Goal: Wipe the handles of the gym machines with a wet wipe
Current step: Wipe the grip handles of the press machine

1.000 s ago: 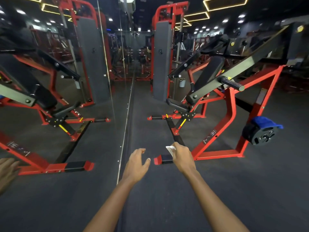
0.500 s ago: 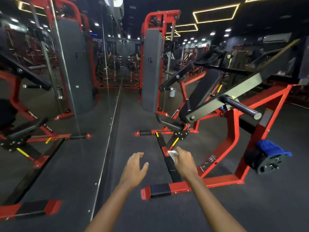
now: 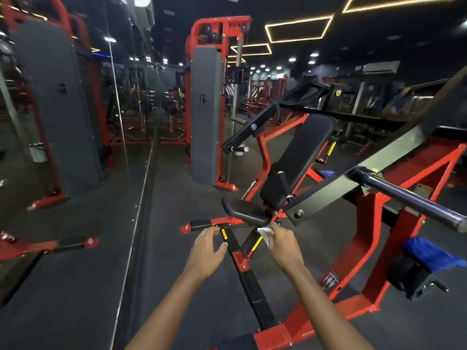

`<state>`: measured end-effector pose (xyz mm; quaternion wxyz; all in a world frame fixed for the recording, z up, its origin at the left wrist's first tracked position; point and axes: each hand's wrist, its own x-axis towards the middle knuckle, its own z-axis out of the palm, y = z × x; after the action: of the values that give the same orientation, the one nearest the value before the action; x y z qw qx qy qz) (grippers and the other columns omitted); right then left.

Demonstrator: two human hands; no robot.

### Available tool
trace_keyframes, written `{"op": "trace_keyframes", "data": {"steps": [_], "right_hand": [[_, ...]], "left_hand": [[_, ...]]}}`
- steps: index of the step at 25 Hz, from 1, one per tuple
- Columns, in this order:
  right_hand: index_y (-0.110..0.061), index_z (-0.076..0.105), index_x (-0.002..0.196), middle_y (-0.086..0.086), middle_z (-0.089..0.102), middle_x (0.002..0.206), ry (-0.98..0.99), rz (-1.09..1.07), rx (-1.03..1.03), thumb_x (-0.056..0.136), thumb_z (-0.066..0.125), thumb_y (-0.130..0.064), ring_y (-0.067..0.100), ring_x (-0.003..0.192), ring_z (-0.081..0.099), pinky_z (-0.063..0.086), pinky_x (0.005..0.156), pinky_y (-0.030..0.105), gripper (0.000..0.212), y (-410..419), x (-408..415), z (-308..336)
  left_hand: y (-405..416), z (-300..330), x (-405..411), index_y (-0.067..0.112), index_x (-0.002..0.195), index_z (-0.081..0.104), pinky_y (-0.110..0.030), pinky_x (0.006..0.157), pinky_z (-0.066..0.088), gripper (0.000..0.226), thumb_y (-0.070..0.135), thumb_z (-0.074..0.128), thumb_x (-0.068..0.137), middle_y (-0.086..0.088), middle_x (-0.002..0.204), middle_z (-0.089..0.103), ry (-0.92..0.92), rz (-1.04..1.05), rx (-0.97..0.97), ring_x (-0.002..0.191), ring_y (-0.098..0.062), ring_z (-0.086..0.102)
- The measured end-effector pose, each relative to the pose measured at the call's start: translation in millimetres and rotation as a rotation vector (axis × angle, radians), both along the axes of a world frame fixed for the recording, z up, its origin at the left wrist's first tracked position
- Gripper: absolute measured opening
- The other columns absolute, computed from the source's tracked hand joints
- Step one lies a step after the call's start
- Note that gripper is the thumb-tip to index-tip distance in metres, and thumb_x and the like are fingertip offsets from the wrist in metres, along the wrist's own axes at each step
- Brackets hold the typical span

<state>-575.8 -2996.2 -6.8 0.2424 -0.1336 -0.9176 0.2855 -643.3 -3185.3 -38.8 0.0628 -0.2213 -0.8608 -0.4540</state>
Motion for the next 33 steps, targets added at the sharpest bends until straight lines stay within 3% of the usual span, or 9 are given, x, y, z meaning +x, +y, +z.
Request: {"op": "trace_keyframes", "data": {"steps": [4,17,21,23,26,27,30,33], "right_hand": [[-0.003,0.055,0.085,0.019,0.065,0.085,0.022,-0.067,0.016,0.095,0.051,-0.026,0.042,0.082,0.058,0.040,0.061,0.038,0.025,29.6,-100.3,6.4],[0.000,0.058,0.090,0.019,0.068,0.091,0.009,-0.208,0.008,0.095,0.048,-0.017,0.038,0.085,0.062,0.043,0.064,0.037,0.020,153.9,-372.5,14.2],[-0.003,0.054,0.082,0.016,0.069,0.088,0.020,-0.314,-0.011,0.094,0.053,-0.019,0.038,0.084,0.063,0.049,0.064,0.039,0.020,190.7,-427.4,0.5],[-0.005,0.051,0.081,0.013,0.070,0.090,0.024,-0.398,-0.008,0.094,0.055,-0.021,0.037,0.085,0.064,0.045,0.060,0.034,0.020,205.1,-449.3,-5.9],[0.000,0.056,0.099,0.014,0.071,0.093,0.061,-0.551,0.002,0.095,0.053,-0.020,0.039,0.086,0.062,0.034,0.060,0.028,0.021,215.6,-485.6,-10.4],[0.001,0.056,0.100,0.014,0.071,0.093,0.069,-0.588,0.004,0.095,0.053,-0.019,0.040,0.086,0.062,0.033,0.060,0.028,0.021,215.1,-496.8,-10.6],[0.001,0.058,0.097,0.017,0.070,0.094,0.058,-0.698,0.010,0.094,0.051,-0.014,0.041,0.087,0.062,0.034,0.061,0.030,0.017,209.8,-528.1,-10.7],[0.000,0.061,0.098,0.019,0.069,0.092,0.042,-0.812,-0.004,0.094,0.050,-0.011,0.039,0.083,0.061,0.031,0.062,0.026,0.016,207.1,-544.5,-7.4]], "left_hand": [[41.7,15.1,-111.1,0.013,0.124,0.056,-0.023,0.100,0.036,0.037,0.022,0.062,0.089,0.004,0.122,0.057,-0.009,-0.077,0.011,0.119,-0.012,0.051],[193.1,14.3,-403.1,0.009,0.128,0.053,-0.033,0.105,0.040,0.042,0.021,0.062,0.089,-0.002,0.127,0.056,0.046,-0.287,-0.020,0.123,-0.016,0.050],[237.3,7.5,-474.1,0.006,0.127,0.054,-0.026,0.103,0.038,0.040,0.016,0.063,0.089,-0.005,0.126,0.057,0.046,-0.391,-0.012,0.120,-0.018,0.052],[258.0,1.2,-511.1,0.006,0.128,0.053,-0.022,0.102,0.039,0.043,0.017,0.064,0.088,-0.004,0.128,0.056,0.036,-0.469,-0.010,0.121,-0.017,0.051],[283.3,-5.1,-572.2,0.006,0.128,0.053,-0.001,0.088,0.035,0.043,0.017,0.065,0.088,-0.003,0.127,0.055,0.028,-0.594,-0.034,0.119,-0.016,0.053],[290.5,-4.9,-591.1,0.006,0.128,0.053,-0.001,0.089,0.036,0.043,0.017,0.065,0.088,-0.003,0.126,0.055,0.035,-0.626,-0.044,0.119,-0.015,0.053],[308.8,-1.6,-645.9,0.006,0.127,0.054,-0.030,0.103,0.042,0.043,0.017,0.065,0.087,-0.006,0.125,0.057,0.055,-0.746,-0.067,0.120,-0.019,0.053],[327.9,-0.3,-680.5,0.006,0.128,0.053,-0.032,0.105,0.039,0.043,0.017,0.064,0.089,-0.007,0.127,0.057,0.090,-0.827,-0.083,0.122,-0.019,0.051]]}}
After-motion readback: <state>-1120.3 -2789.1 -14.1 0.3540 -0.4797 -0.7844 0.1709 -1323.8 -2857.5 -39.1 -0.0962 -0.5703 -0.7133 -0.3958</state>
